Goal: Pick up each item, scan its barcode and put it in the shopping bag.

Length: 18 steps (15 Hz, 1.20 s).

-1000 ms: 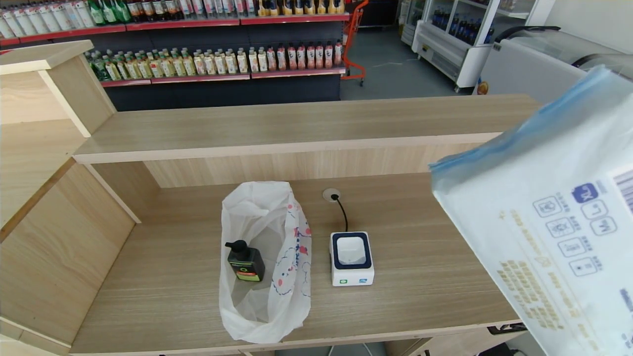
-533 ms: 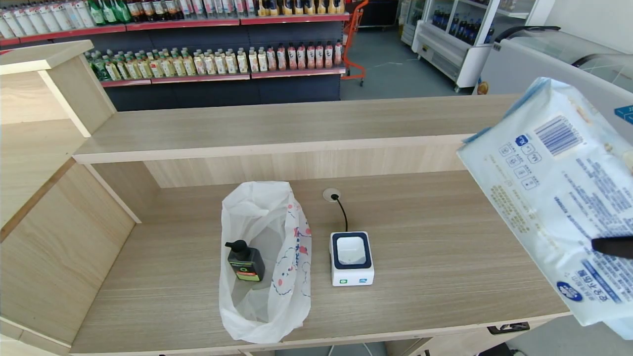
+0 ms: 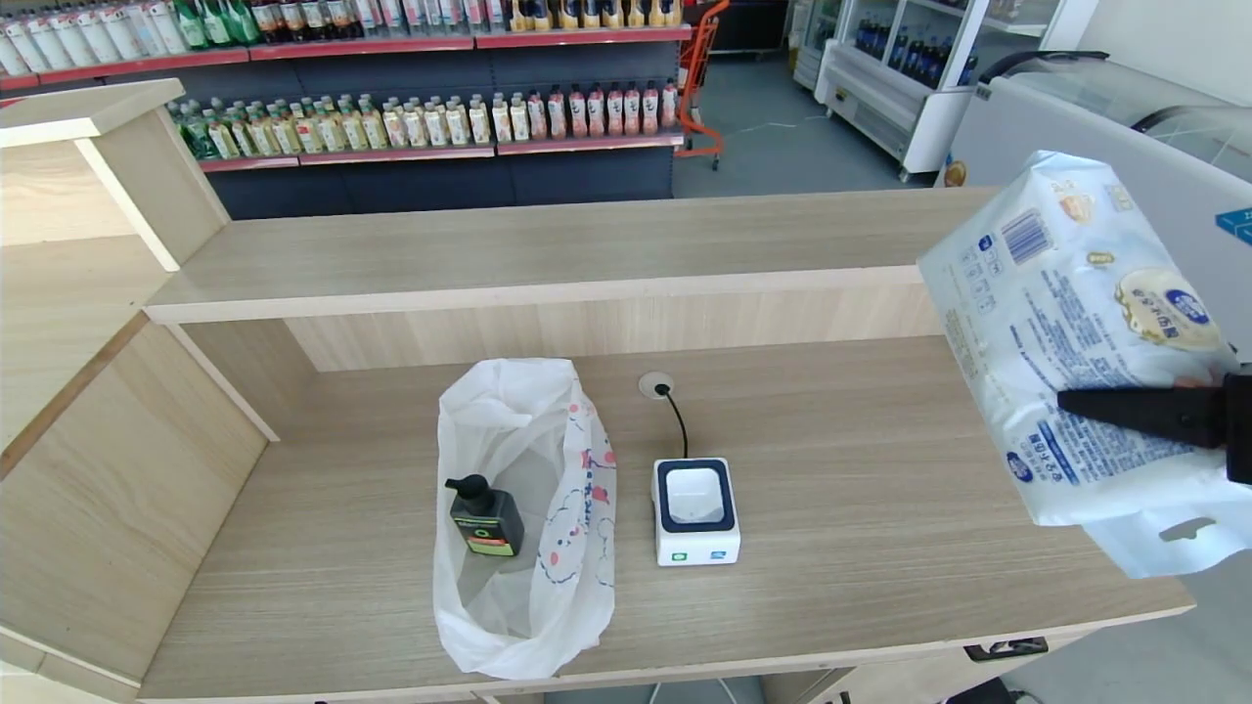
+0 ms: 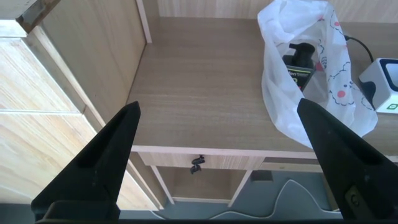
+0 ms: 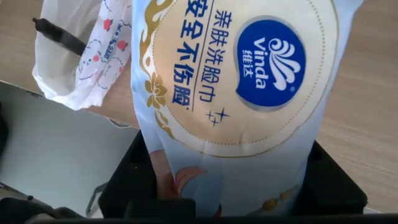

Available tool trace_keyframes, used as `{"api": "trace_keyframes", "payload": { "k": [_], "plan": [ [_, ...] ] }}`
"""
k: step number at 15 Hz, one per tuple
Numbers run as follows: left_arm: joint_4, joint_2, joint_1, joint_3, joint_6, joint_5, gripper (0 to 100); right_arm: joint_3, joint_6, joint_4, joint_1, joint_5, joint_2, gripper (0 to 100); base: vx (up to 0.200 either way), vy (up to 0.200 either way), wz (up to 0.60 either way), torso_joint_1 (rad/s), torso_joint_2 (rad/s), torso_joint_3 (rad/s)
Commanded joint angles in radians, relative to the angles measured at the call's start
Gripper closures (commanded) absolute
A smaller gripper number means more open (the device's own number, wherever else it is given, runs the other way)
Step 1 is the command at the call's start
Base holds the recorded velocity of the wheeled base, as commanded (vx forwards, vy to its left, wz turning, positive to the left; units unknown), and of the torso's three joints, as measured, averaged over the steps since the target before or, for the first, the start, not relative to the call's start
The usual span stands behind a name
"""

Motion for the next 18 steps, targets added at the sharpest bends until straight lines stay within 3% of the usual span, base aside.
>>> {"api": "trace_keyframes", "payload": {
  "k": [1, 4, 5, 11, 15, 18],
  "plan": [
    [0.0, 0.0, 0.0, 0.0, 0.0, 0.001, 0, 0.201, 0.001, -0.211, 0.089, -0.133, -0.048, 100, 0.0, 0.0, 0.0, 0.0, 0.0, 0.0],
    [0.0, 0.0, 0.0, 0.0, 0.0, 0.001, 0, 0.242, 0.001, -0.3, 0.184, -0.429, -0.015, 100, 0.0, 0.0, 0.0, 0.0, 0.0, 0.0],
    [0.0, 0.0, 0.0, 0.0, 0.0, 0.001, 0, 0.247, 0.001, -0.323, 0.198, -0.482, -0.004, 100, 0.0, 0.0, 0.0, 0.0, 0.0, 0.0],
    [0.0, 0.0, 0.0, 0.0, 0.0, 0.001, 0, 0.249, -0.106, -0.347, 0.233, -0.498, -0.016, 100, 0.0, 0.0, 0.0, 0.0, 0.0, 0.0],
    [0.0, 0.0, 0.0, 0.0, 0.0, 0.001, 0, 0.275, -0.297, -0.372, 0.235, -0.496, -0.033, 100, 0.0, 0.0, 0.45, 0.003, 0.0, 0.002],
    [0.0, 0.0, 0.0, 0.0, 0.0, 0.001, 0, 0.376, -0.541, -0.576, 0.197, -0.493, -0.038, 100, 0.0, 0.0, 0.6, 0.004, 0.0, -0.001]
  ]
}}
